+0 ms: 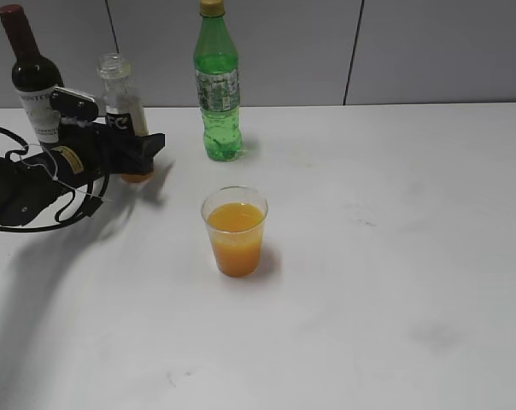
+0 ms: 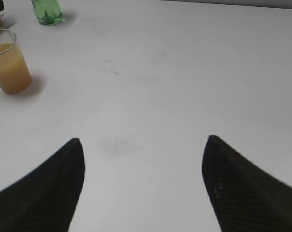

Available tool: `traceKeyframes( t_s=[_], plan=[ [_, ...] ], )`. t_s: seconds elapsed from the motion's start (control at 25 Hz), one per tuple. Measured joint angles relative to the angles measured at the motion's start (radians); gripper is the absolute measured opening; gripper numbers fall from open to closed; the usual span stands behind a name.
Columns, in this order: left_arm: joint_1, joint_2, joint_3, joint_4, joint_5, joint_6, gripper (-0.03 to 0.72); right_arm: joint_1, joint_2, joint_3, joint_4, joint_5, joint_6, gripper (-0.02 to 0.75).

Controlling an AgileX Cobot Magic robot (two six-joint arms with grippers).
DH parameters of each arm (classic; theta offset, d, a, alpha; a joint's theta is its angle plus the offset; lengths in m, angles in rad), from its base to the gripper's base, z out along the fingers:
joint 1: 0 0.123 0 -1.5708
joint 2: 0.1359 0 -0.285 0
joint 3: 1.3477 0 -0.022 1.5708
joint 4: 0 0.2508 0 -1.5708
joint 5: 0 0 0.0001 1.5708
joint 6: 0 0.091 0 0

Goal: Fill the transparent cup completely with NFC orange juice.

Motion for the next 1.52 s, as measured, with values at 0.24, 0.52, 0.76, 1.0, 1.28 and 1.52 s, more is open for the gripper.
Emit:
traceKeyframes(
  t_s=[0.24, 0.52, 0.76, 1.0, 1.28, 1.52],
  plan=[
    [0.000, 0.005, -0.004, 0.001, -0.009, 0.002, 0.470, 0.000, 0.000, 0.000, 0.000, 0.000, 0.000, 0.587],
    [0.000, -0.016, -0.004, 0.006, 0.005, 0.003, 0.647, 0.000, 0.000, 0.000, 0.000, 0.000, 0.000, 0.587],
    [0.000, -0.112, 0.027, 0.002, 0.008, 0.003, 0.655, 0.000, 0.000, 0.000, 0.000, 0.000, 0.000, 0.587],
    [0.000, -0.265, 0.068, 0.002, 0.048, 0.003, 0.655, 0.000, 0.000, 0.000, 0.000, 0.000, 0.000, 0.587],
    [-0.003, -0.436, 0.071, 0.001, 0.105, 0.003, 0.643, 0.000, 0.000, 0.000, 0.000, 0.000, 0.000, 0.587],
    [-0.027, -0.618, 0.072, 0.004, 0.429, -0.060, 0.629, 0.000, 0.000, 0.000, 0.000, 0.000, 0.000, 0.587]
  ],
)
